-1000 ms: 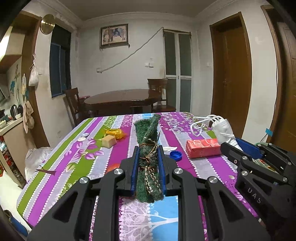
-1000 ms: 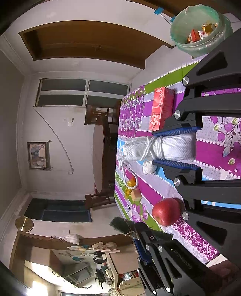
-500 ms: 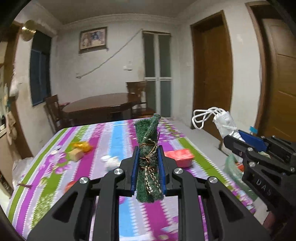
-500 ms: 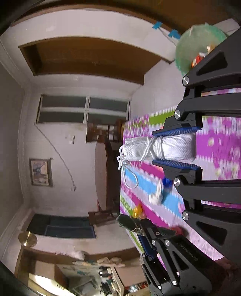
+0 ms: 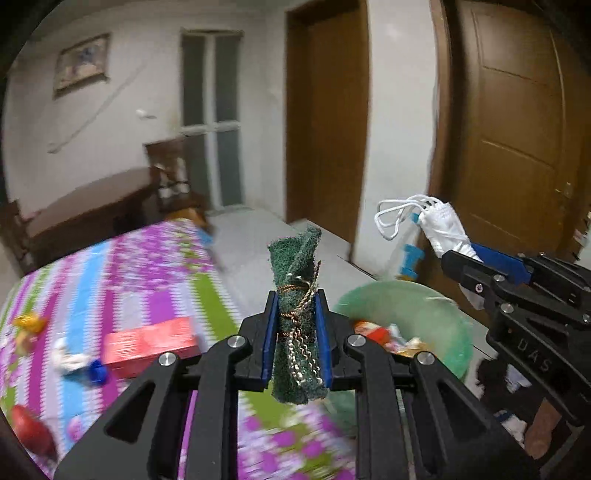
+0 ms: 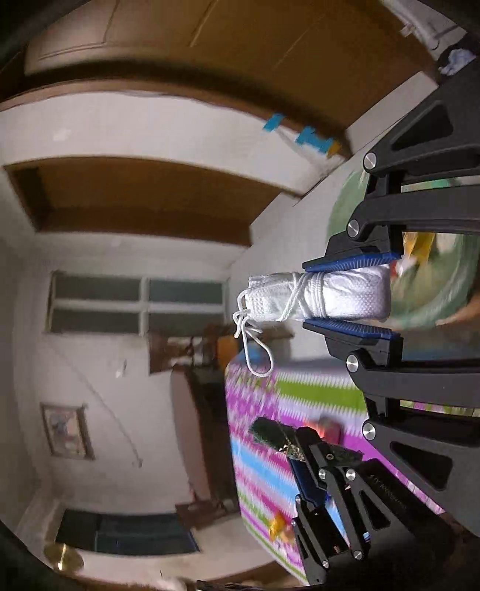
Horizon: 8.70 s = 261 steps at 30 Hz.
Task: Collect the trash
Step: 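Carry scouring pad and white bundle over the green bin with both tools, then open both tools to drop pad and bundle into the bin, then move both tools back over the table, then grasp the white towel knot with the left tool while the right tool grasps the blue bottle cap, then carry towel knot and blue cap over the green bin with both tools, then open both tools to drop towel and cap into the bin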
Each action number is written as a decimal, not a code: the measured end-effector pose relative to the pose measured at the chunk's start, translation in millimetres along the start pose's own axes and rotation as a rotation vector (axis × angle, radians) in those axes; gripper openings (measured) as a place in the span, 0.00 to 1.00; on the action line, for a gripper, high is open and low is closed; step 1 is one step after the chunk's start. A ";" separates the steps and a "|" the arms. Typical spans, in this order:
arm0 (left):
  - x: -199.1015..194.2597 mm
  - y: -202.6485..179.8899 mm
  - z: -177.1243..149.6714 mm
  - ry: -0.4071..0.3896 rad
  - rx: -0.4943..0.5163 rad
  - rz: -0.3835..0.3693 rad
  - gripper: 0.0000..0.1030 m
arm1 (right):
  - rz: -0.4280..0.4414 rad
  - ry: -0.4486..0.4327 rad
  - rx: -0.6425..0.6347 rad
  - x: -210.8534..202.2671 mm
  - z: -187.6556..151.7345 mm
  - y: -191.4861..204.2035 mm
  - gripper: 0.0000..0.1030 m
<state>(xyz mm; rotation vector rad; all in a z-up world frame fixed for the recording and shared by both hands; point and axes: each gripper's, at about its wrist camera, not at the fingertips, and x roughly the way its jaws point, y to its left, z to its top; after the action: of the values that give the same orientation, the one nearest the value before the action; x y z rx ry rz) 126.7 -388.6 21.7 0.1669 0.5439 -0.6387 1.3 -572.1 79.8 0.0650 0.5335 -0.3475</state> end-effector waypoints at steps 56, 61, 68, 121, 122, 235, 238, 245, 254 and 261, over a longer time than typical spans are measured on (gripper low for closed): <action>34.5 57.8 -27.3 0.277 0.178 -0.027 0.64 | 0.283 0.067 0.051 59.1 -77.2 11.7 0.68; 5.3 155.8 -31.4 0.344 0.163 0.106 0.64 | 0.391 0.116 0.014 67.7 -88.1 69.4 0.69; -11.6 281.6 -23.9 0.425 0.157 0.187 0.65 | 0.487 0.146 -0.055 71.9 -86.1 139.9 0.69; -10.2 397.0 -54.8 0.233 0.145 -0.043 0.35 | 0.510 0.303 -0.317 197.9 -42.7 411.4 0.57; -13.2 399.6 -53.3 0.225 0.132 -0.033 0.35 | 0.490 0.306 -0.325 203.5 -41.3 415.7 0.55; 104.8 -64.0 -10.4 0.151 0.079 -0.159 0.35 | 0.047 0.237 0.131 131.4 -52.8 -158.7 0.11; 115.6 -63.3 -14.4 0.177 0.067 -0.163 0.35 | 0.052 0.246 0.137 135.7 -59.4 -145.7 0.11; 123.0 -65.7 -17.4 0.187 0.068 -0.154 0.37 | 0.061 0.253 0.139 141.3 -66.4 -130.7 0.11; 119.8 -67.6 -16.2 0.182 0.059 -0.141 0.69 | 0.056 0.241 0.147 139.2 -67.0 -127.2 0.46; 113.9 -61.3 -16.2 0.177 0.052 -0.120 0.76 | 0.050 0.196 0.180 118.3 -67.6 -132.6 0.55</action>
<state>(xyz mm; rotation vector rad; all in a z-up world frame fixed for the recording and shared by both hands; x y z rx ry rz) 158.8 -491.6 -51.4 0.2430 0.7117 -0.7597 18.3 -723.0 -34.8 0.2885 0.6924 -0.3418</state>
